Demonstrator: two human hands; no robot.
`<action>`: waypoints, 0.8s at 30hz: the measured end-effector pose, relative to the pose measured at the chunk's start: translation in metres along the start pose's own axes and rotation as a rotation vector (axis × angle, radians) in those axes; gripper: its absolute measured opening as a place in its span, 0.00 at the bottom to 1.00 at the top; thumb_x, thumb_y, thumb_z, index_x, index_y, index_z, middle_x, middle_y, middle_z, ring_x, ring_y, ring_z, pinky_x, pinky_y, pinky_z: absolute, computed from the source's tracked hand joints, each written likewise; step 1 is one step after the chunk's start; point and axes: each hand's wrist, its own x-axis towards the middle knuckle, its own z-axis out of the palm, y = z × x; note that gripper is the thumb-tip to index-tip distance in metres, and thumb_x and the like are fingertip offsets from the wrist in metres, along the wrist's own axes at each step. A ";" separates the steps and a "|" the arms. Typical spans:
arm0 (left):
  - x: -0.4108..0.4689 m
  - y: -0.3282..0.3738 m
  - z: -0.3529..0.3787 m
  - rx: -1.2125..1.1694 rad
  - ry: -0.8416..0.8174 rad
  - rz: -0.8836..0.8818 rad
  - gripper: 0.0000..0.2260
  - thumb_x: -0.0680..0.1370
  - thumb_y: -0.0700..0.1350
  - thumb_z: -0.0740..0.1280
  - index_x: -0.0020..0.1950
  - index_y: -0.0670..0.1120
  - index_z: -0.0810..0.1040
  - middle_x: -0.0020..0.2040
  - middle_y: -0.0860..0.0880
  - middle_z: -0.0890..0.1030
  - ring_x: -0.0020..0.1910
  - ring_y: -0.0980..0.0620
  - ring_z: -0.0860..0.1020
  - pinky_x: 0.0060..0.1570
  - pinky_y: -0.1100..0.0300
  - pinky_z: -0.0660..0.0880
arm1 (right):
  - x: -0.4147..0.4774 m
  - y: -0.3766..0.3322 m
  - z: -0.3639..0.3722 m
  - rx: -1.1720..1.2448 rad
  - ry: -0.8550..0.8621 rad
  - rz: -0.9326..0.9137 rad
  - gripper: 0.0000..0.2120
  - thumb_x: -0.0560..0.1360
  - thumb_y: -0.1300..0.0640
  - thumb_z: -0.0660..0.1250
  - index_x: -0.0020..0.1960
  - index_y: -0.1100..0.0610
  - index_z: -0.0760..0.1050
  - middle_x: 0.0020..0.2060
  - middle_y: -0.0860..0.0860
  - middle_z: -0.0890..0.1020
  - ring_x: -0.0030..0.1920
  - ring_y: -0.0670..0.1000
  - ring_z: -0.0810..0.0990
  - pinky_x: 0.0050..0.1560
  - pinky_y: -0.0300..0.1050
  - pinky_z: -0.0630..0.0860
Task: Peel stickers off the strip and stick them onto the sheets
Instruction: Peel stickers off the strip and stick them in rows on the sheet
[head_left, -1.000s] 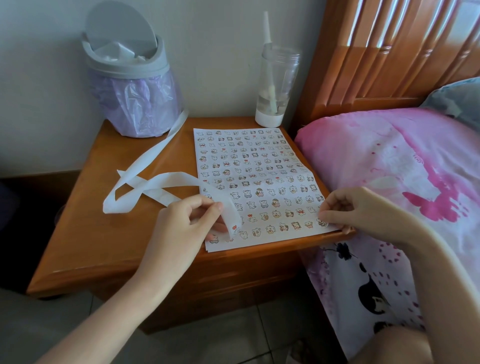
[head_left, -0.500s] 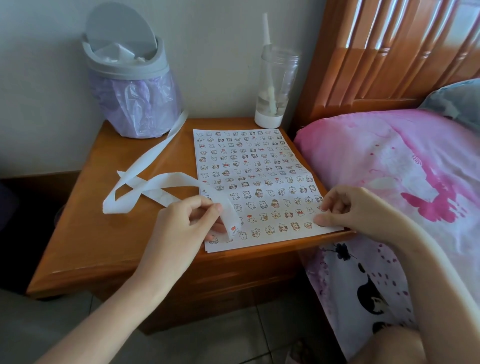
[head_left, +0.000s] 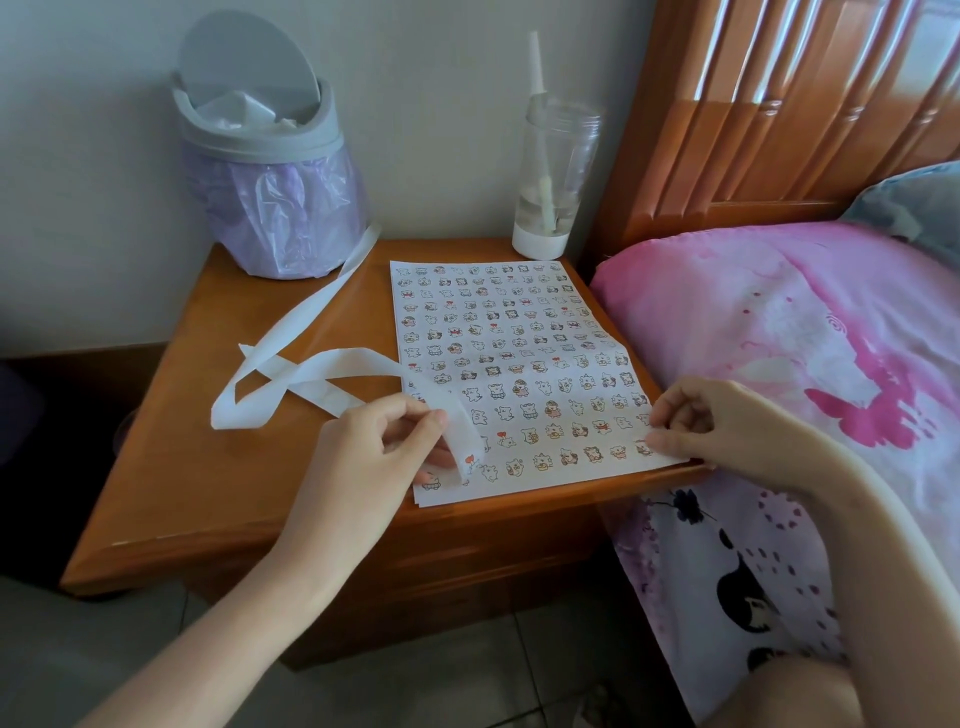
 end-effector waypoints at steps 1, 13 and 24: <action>0.000 0.000 0.000 -0.004 -0.003 0.001 0.05 0.77 0.47 0.64 0.48 0.50 0.80 0.40 0.60 0.82 0.35 0.66 0.81 0.31 0.76 0.73 | -0.001 -0.002 0.002 -0.027 0.058 -0.034 0.04 0.72 0.54 0.71 0.44 0.51 0.77 0.38 0.50 0.80 0.37 0.48 0.76 0.38 0.39 0.73; 0.003 0.012 -0.005 -0.300 0.085 -0.033 0.07 0.77 0.47 0.64 0.48 0.47 0.81 0.39 0.53 0.85 0.38 0.55 0.84 0.35 0.65 0.80 | -0.013 -0.083 0.064 0.390 0.144 -0.536 0.07 0.73 0.56 0.70 0.51 0.51 0.78 0.44 0.43 0.84 0.48 0.43 0.81 0.53 0.42 0.76; 0.001 0.016 -0.002 -0.357 0.094 -0.044 0.08 0.76 0.51 0.63 0.46 0.51 0.81 0.39 0.52 0.85 0.38 0.53 0.84 0.42 0.61 0.80 | -0.013 -0.089 0.069 0.500 0.149 -0.548 0.05 0.72 0.61 0.72 0.46 0.53 0.82 0.42 0.46 0.84 0.44 0.45 0.82 0.48 0.44 0.79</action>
